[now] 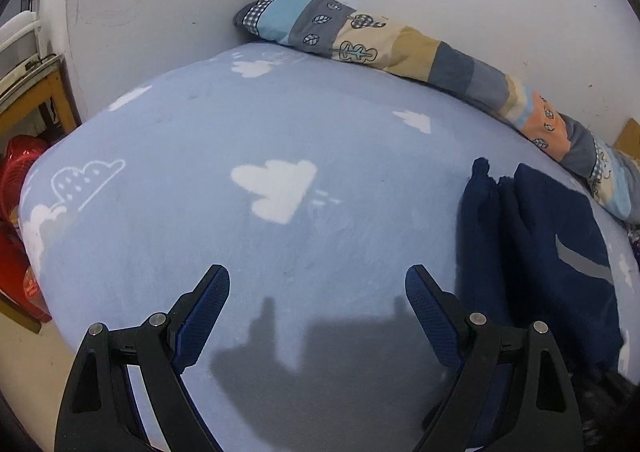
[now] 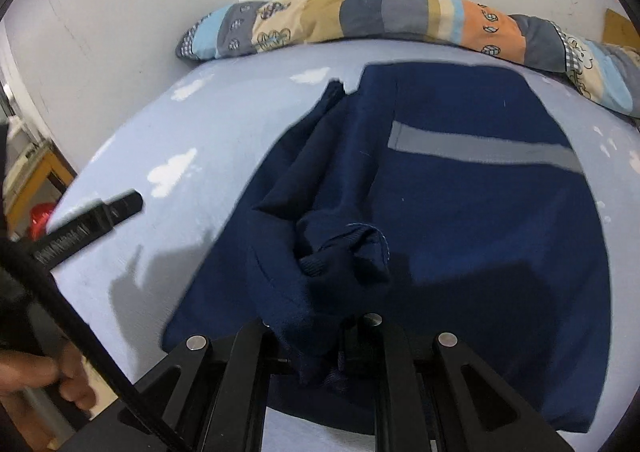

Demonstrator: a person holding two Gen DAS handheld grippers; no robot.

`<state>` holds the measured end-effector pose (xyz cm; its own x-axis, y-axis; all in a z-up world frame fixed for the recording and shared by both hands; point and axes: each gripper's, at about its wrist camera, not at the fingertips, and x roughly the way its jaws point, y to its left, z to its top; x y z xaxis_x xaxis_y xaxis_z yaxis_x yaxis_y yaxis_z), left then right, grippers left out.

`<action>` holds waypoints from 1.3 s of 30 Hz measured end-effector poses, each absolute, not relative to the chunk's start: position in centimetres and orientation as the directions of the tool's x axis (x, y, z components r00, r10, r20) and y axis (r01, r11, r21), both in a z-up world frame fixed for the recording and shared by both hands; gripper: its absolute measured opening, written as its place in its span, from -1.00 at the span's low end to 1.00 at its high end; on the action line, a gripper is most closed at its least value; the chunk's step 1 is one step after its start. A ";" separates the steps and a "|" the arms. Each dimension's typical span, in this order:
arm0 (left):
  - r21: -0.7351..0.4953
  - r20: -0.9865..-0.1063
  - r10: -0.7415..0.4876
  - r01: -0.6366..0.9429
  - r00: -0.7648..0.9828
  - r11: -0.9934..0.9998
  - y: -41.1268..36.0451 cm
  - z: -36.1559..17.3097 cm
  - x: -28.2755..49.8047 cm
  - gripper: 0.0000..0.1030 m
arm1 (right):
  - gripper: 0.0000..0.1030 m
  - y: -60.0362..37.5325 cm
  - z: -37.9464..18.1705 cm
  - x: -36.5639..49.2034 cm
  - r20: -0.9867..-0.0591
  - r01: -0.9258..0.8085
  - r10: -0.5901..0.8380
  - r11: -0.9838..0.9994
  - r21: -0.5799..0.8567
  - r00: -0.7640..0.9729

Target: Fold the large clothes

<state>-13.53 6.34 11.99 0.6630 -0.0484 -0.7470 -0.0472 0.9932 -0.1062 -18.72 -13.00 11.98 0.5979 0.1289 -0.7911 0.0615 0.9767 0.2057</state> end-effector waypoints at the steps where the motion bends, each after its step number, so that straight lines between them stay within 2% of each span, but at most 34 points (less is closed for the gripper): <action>1: -0.117 -0.742 -0.052 -0.053 0.668 0.992 6.3 12.3 -13.5 0.73 | -0.80 -13.3 13.0 -18.9 -0.775 0.061 0.147 0.971 0.232 0.615; 6: -0.172 -0.703 -0.053 -0.097 0.709 0.980 7.2 13.8 -13.0 0.73 | -0.80 -13.1 16.6 -19.2 -0.702 0.009 0.200 0.959 0.282 0.684; 9: -0.169 -0.709 -0.038 -0.117 0.704 0.979 7.6 13.7 -12.9 0.72 | -0.80 -9.5 14.5 -18.7 -0.747 -0.085 0.176 0.984 0.160 0.641; 11: -0.168 -0.721 -0.048 -0.108 0.691 0.980 7.5 13.2 -12.9 0.73 | -0.79 -8.2 11.0 -18.4 -0.805 -0.092 0.152 0.988 0.121 0.574; 13: -0.152 -0.725 -0.046 -0.095 0.687 0.984 7.3 13.0 -12.9 0.73 | -0.75 -8.1 9.4 -18.5 -0.807 -0.083 0.134 0.991 0.105 0.575; 14: -0.145 -0.725 -0.045 -0.088 0.688 0.986 7.2 13.0 -12.9 0.72 | -0.66 -7.9 9.6 -18.7 -0.801 -0.087 0.122 0.992 0.087 0.586; 17: -0.160 -0.726 -0.059 -0.085 0.686 0.983 7.1 13.0 -12.9 0.73 | -0.17 -7.6 10.5 -18.8 -0.814 -0.144 0.175 0.983 0.114 0.553; 18: -0.177 -0.723 -0.074 -0.080 0.687 0.981 7.0 13.1 -12.8 0.73 | -0.16 -7.8 10.9 -18.9 -0.816 -0.151 0.194 0.980 0.133 0.544; 22: -0.225 -0.701 -0.141 -0.029 0.699 0.974 6.5 13.8 -13.2 0.73 | -0.16 -11.2 14.1 -21.2 -0.754 -0.188 0.374 0.927 0.325 0.540; 25: -0.259 -0.693 -0.215 0.040 0.689 0.965 5.5 14.1 -13.4 0.73 | -0.16 -15.6 17.1 -23.3 -0.677 -0.182 0.443 0.888 0.423 0.588; 29: -0.334 -0.660 -0.398 0.225 0.638 0.915 2.3 15.1 -14.2 0.73 | -0.19 -22.4 18.8 -25.4 -0.660 -0.069 0.345 0.911 0.407 0.667; 30: -0.343 -0.649 -0.441 0.279 0.620 0.897 1.3 15.3 -14.6 0.73 | -0.45 -24.1 18.9 -25.6 -0.673 -0.036 0.305 0.923 0.383 0.674; 32: -0.336 -0.638 -0.499 0.370 0.586 0.866 -0.7 15.6 -15.3 0.73 | -0.72 -26.0 18.4 -26.0 -0.693 0.000 0.257 0.938 0.347 0.674; 37: -0.290 -0.673 -0.577 0.552 0.463 0.782 -5.8 14.4 -17.0 0.72 | -0.77 -26.9 15.8 -27.5 -0.732 0.018 0.229 0.950 0.313 0.641; 39: -0.237 -0.720 -0.535 0.567 0.442 0.788 -6.9 13.1 -17.1 0.72 | -0.77 -26.0 14.2 -27.9 -0.744 0.004 0.224 0.957 0.290 0.630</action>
<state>-17.15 -6.95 13.10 0.4418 -0.5349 -0.7202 0.5674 0.7884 -0.2374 -27.87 -26.00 14.18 0.6297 0.2236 -0.7440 0.0035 0.9569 0.2905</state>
